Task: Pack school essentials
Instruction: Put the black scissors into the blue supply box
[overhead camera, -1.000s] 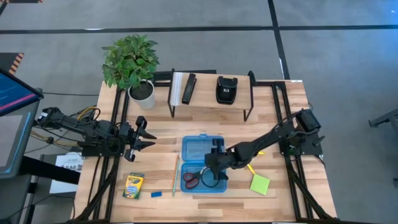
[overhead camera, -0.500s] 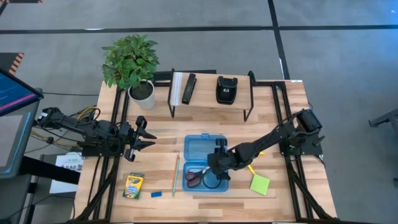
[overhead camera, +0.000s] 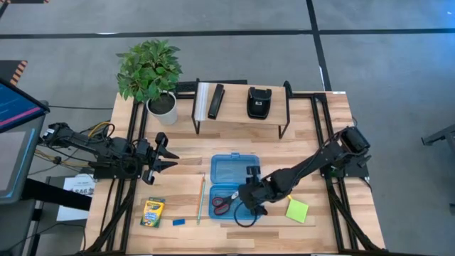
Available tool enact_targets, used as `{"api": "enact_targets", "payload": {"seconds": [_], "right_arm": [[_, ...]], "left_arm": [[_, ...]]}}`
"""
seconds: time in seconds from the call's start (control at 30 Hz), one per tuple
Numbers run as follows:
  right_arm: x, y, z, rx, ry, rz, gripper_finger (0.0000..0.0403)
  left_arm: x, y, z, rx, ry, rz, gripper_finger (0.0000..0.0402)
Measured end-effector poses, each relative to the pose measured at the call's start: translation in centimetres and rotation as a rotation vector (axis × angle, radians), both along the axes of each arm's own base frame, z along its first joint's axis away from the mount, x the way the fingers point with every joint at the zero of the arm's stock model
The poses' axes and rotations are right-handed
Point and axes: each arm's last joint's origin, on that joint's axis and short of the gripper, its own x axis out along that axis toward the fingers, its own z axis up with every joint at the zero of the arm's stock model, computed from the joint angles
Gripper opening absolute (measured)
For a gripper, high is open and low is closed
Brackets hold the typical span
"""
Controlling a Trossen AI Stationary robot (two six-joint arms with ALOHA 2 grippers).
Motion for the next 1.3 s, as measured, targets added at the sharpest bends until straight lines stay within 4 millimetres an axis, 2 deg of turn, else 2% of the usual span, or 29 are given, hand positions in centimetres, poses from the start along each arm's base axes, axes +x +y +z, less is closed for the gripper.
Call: {"api": "enact_targets", "payload": {"seconds": [0.17,0.37,0.6,0.8,1.3], "right_arm": [[-0.2,-2.0,-0.4,-0.005,0.082,-0.126,0.0170],[0.7,-3.7,0.1,-0.039,0.033,-0.145,0.0158],[1.0,-5.1,-1.5,-0.060,0.134,-0.142,0.0158],[0.8,-4.0,-1.9,-0.013,0.166,-0.092,0.0160],[-0.9,0.3,-1.6,0.051,0.173,-0.015,0.0161]], "left_arm": [[0.0,0.0,0.0,-0.007,0.001,-0.001,0.0086],[0.0,0.0,0.0,-0.006,0.001,-0.001,0.0086],[0.0,0.0,0.0,-0.006,0.001,-0.001,0.0086],[0.0,0.0,0.0,-0.005,0.003,-0.001,0.0086],[0.0,0.0,0.0,-0.005,0.001,-0.001,0.0086]]}}
